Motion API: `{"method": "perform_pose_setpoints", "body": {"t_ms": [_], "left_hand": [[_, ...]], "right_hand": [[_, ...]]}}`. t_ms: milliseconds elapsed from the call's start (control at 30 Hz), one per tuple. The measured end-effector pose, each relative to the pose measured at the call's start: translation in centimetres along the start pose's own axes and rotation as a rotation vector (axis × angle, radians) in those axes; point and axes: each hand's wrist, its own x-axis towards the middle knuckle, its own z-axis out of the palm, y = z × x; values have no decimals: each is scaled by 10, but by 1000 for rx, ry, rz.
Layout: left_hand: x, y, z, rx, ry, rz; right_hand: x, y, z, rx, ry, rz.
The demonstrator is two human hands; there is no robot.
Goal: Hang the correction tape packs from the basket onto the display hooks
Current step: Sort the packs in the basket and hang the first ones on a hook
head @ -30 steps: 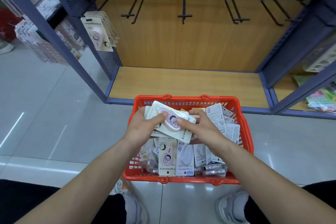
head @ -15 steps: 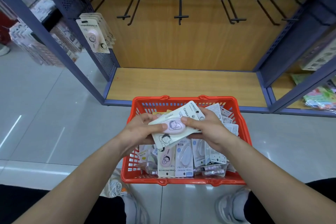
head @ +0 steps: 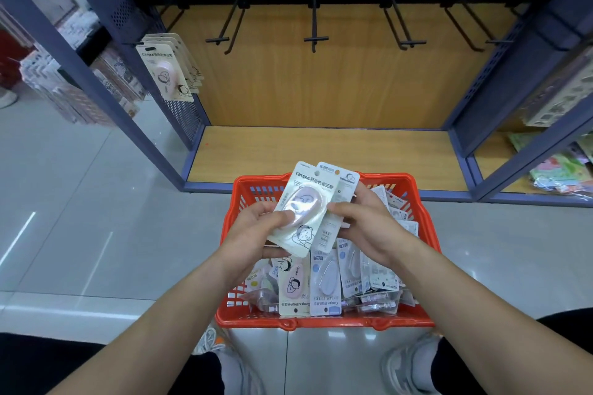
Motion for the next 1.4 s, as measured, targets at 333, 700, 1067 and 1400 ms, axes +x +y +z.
{"method": "perform_pose_setpoints", "body": {"t_ms": [333,700,1067,1400], "left_hand": [[7,11,-11,-78,76,28],[0,1,22,74,59,203],[1,-4,19,97,2,185],[6,-4,19,250,7,269]], "right_hand": [[3,-1,-2,-51,142,-53],[4,10,14,-105,82,-45],[5,16,7,-56,174,-67],[5,28,30,-102,100,-115]]}}
